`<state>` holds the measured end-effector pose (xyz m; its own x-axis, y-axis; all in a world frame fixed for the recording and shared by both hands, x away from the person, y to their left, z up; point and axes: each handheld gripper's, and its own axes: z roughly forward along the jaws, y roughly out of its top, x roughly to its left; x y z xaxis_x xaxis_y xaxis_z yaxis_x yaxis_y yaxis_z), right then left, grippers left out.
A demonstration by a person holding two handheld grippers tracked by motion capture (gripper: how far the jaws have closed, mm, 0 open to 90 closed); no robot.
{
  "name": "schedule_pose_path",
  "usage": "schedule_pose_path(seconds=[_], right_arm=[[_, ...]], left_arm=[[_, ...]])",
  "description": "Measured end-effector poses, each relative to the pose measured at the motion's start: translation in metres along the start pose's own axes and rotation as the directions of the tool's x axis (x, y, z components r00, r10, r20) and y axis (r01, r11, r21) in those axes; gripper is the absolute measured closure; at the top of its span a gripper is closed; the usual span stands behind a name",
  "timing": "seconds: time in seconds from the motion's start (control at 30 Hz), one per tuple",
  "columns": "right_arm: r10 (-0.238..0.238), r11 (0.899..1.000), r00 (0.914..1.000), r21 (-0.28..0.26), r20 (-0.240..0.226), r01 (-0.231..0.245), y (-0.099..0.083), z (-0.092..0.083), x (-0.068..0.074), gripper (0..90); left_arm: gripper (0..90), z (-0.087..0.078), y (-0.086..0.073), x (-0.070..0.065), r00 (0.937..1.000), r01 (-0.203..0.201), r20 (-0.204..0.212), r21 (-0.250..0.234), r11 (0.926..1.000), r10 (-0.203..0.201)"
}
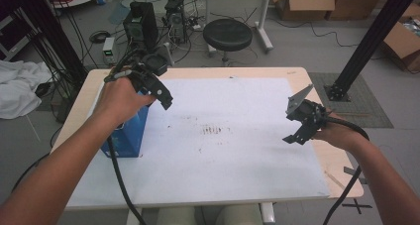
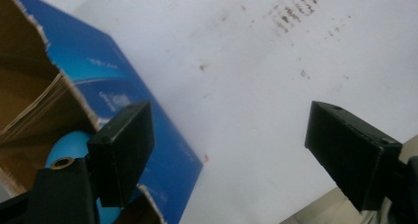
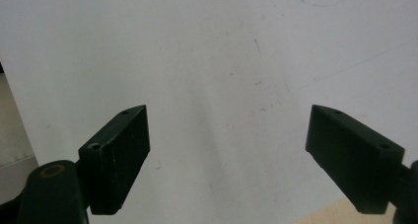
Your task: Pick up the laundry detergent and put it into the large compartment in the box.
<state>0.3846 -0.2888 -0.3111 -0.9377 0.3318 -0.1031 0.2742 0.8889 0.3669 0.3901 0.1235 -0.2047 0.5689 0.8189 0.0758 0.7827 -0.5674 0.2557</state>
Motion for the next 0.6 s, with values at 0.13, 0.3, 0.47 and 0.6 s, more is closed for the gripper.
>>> schedule_pose_path(seconds=[0.13, 0.3, 0.47, 0.6], right_arm=[[0.001, 1.000, 1.0000, 0.002, 0.004, -0.001, 0.001, -0.002, 0.001, 16.8], [0.001, 1.000, 1.0000, 0.005, 0.002, -0.001, 0.004, -0.002, 0.003, 16.8], [-0.003, 1.000, 1.0000, 0.006, 0.001, 0.003, 0.006, -0.002, 0.002, 16.9], [-0.002, 1.000, 1.0000, 0.004, 0.001, 0.002, 0.007, -0.002, 0.001, 16.9]], left_arm=[[20.0, 0.003, 0.008, -0.010, 0.9992, -0.037, 0.013, -0.004, 0.9993, 0.037], [20.1, 0.010, 0.019, -0.027, 0.9934, -0.112, 0.026, 0.013, 0.9936, 0.112], [20.2, 0.017, 0.028, -0.042, 0.9855, -0.166, 0.039, 0.022, 0.9859, 0.165], [20.2, 0.020, 0.031, -0.049, 0.9788, -0.202, 0.042, 0.027, 0.9791, 0.200]])
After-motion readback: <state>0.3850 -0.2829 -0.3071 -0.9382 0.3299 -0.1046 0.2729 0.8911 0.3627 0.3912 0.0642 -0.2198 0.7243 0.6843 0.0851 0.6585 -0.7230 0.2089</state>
